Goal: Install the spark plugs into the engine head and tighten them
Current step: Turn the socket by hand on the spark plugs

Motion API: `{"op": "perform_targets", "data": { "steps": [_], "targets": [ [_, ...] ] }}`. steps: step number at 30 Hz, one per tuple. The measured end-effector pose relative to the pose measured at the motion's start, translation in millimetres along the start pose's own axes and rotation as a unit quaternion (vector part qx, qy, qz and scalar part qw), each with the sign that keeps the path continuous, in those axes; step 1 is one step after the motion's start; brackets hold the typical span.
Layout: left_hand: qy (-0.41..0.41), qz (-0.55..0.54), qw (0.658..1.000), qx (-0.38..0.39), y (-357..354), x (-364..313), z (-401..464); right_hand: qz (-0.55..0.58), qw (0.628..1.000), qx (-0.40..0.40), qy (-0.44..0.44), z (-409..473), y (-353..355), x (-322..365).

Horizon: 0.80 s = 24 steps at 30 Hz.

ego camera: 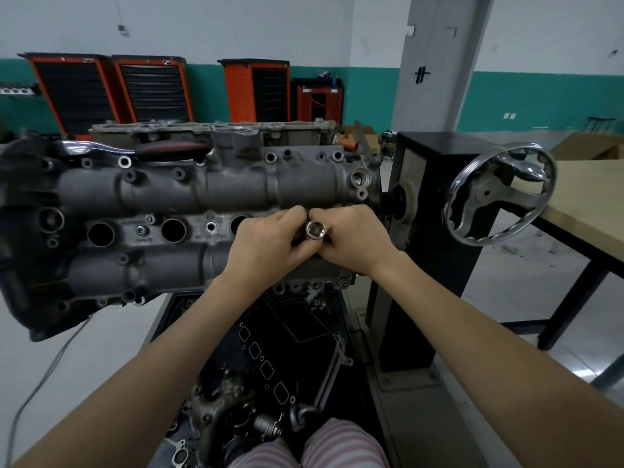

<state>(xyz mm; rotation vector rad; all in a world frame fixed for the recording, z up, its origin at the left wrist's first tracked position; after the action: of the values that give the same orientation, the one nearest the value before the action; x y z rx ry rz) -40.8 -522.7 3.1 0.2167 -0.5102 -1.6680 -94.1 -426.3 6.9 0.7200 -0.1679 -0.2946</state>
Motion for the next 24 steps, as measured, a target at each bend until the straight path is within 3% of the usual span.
{"op": "perform_targets", "data": {
  "steps": [8,18,24],
  "targets": [
    [0.019,-0.052,0.998,0.013,0.2,-0.2,-1.5,0.003,1.000,-0.002,-0.013,0.5,0.1,0.9],
    [-0.010,-0.014,1.000,-0.004,-0.7,-0.3,-1.1,0.002,1.000,-0.006,0.002,-0.1,3.3,2.6],
    [0.000,-0.048,0.999,0.008,1.9,-3.3,-1.3,0.005,1.000,-0.001,0.013,-0.1,3.6,6.4]
  ]
}}
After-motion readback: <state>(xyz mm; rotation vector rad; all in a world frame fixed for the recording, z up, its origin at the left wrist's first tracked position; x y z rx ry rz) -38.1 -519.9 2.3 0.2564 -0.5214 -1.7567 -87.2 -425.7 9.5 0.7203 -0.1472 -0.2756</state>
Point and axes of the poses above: each hand's wrist, its own z-axis towards the middle knuckle, its own y-axis out of the back of the hand, x = y × z, the point moved 5 cm from there along z, towards the middle knuckle, and after that the axes turned 14 degrees about z, right-handed, at the moved point
